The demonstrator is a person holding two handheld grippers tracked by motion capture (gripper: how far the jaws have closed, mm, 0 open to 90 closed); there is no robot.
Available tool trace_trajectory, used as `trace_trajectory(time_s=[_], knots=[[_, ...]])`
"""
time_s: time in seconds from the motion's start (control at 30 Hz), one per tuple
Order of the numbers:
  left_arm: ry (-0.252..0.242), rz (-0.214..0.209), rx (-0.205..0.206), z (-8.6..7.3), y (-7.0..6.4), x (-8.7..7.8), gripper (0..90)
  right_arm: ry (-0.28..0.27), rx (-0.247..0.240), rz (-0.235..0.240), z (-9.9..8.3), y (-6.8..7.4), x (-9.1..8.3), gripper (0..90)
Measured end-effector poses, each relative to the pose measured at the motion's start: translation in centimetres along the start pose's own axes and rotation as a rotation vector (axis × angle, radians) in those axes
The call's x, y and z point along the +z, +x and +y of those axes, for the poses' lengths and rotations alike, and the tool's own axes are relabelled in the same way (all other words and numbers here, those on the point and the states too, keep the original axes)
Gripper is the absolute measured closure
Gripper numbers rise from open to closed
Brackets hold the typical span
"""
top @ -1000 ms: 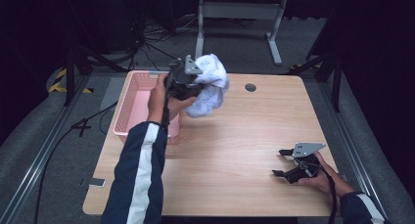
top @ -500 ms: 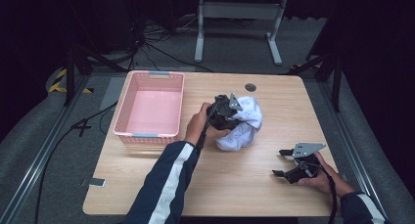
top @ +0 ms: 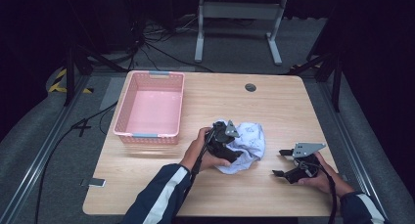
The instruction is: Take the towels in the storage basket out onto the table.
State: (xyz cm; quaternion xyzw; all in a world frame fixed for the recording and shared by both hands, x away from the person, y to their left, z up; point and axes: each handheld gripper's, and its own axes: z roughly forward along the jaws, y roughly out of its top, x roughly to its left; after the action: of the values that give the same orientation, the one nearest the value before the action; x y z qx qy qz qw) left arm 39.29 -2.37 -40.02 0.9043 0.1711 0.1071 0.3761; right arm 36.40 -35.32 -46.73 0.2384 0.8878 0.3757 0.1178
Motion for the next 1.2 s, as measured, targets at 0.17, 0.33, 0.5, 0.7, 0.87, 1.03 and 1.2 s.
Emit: trace_trajectory(time_s=[0.17,0.33,0.5,0.7,0.87,1.03,1.2], knots=[[-0.043,0.048,-0.007,-1.9,-1.2,-3.8,19.5,0.035,0.033,-0.03,0.5,-0.4,-0.2,25.2],[-0.022,0.077,-0.001,-5.1,-2.7,-4.5,21.5,-0.048,0.043,-0.093,2.3,-0.5,-0.7,27.7],[0.032,0.052,-0.009,-6.8,-2.8,-1.9,36.2,-0.075,-0.011,-0.109,4.7,-0.7,1.1,28.1],[0.038,0.08,-0.019,-7.1,-2.0,-0.2,52.3,-0.113,-0.098,-0.125,6.7,-1.0,3.2,46.2],[0.038,0.113,0.005,-7.1,-1.4,-1.3,76.9,-0.081,-0.143,-0.099,7.4,-0.8,4.0,79.1],[-0.046,0.136,-0.029,-7.3,-0.8,-4.3,78.5,-0.149,-0.079,-0.146,7.4,-1.8,1.1,81.4],[-0.144,0.199,-0.073,-7.1,0.3,-7.5,78.6,-0.18,0.003,-0.255,6.2,-3.6,-2.4,81.4]])
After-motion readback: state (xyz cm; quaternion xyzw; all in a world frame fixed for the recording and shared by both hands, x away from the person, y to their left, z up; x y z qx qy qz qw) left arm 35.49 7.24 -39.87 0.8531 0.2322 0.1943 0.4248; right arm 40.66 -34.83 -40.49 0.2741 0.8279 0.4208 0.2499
